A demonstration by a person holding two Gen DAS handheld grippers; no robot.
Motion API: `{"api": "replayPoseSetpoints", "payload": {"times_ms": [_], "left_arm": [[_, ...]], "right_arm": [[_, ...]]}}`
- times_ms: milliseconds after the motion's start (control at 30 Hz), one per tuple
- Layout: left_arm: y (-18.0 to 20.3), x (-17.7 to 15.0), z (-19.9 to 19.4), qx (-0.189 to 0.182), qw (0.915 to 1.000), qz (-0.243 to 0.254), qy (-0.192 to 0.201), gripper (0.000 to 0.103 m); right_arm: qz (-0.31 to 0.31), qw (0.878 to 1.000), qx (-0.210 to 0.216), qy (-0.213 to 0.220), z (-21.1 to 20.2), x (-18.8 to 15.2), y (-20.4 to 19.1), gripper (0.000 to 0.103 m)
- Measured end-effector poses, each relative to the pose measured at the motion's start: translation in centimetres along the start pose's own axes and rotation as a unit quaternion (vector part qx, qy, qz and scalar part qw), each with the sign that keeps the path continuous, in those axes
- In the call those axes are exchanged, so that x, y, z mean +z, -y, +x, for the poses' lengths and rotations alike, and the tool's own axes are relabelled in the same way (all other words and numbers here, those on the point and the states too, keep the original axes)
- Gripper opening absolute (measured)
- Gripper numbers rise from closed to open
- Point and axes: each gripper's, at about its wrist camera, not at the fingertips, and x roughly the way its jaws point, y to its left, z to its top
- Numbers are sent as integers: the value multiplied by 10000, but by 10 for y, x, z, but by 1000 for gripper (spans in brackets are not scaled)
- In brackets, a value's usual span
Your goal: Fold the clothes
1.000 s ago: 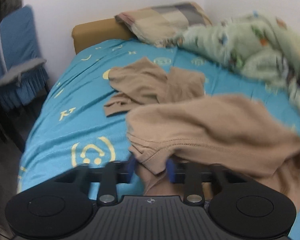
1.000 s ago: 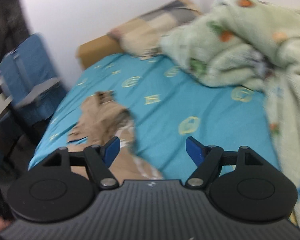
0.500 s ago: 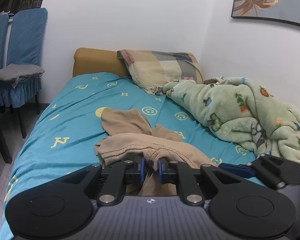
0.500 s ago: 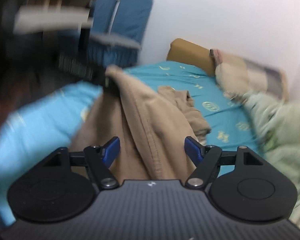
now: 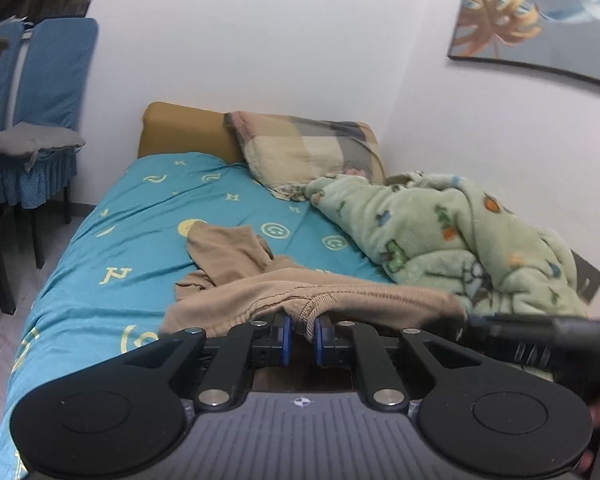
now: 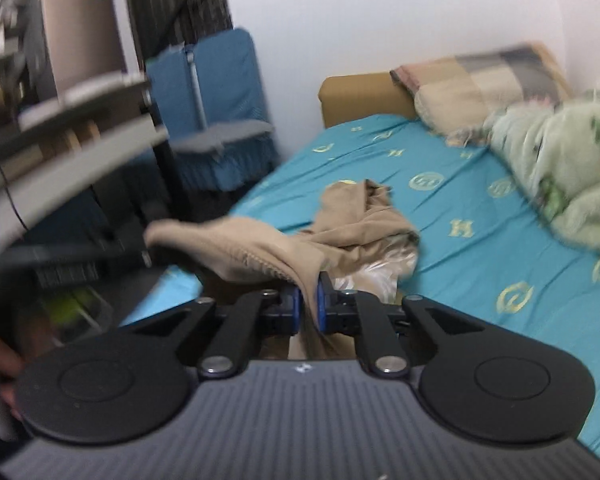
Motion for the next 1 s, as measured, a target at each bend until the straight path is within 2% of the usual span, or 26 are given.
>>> {"api": "replayPoseSetpoints", "payload": {"times_ms": [167, 300, 367, 400, 467, 533, 567, 600, 733, 833, 933, 1000], "left_arm": [[2, -8, 17, 172, 9995, 157, -211, 17], [-8, -14, 43, 390, 9985, 170, -331, 17], [-13, -13, 56, 524, 9980, 214, -298, 17], [-16, -11, 63, 567, 9978, 217, -269, 17], [-22, -8, 77, 653, 9974, 224, -211, 17], [-24, -8, 82, 642, 9974, 256, -201, 17], [-24, -8, 83, 620, 9975, 276, -204, 18], [-24, -9, 84, 599, 9975, 296, -207, 20], [-25, -11, 87, 515, 9977, 376, -219, 20], [-26, -12, 90, 452, 9978, 436, -227, 19], [-26, -13, 93, 388, 9977, 496, -236, 8], [-26, -14, 92, 274, 9980, 541, -175, 6]], "right_arm": [[1023, 9931, 356, -441, 16, 1, 32, 11], [1878, 9749, 441, -1110, 51, -16, 56, 13], [2075, 9685, 284, -1344, 67, -22, 64, 14], [2106, 9675, 193, -1384, 72, -22, 65, 16], [2162, 9654, 10, -1460, 80, -23, 69, 32], [2006, 9701, -200, -1352, 79, -20, 66, 72], [1893, 9734, -271, -1260, 78, -19, 64, 79], [1783, 9762, -371, -1180, 76, -17, 62, 82], [1499, 9824, -739, -837, 61, -12, 52, 81], [1469, 9854, -708, -494, 44, -10, 56, 81], [1107, 9909, -677, -364, 41, -8, 49, 81], [745, 9949, -583, -344, 43, -7, 39, 81]]}}
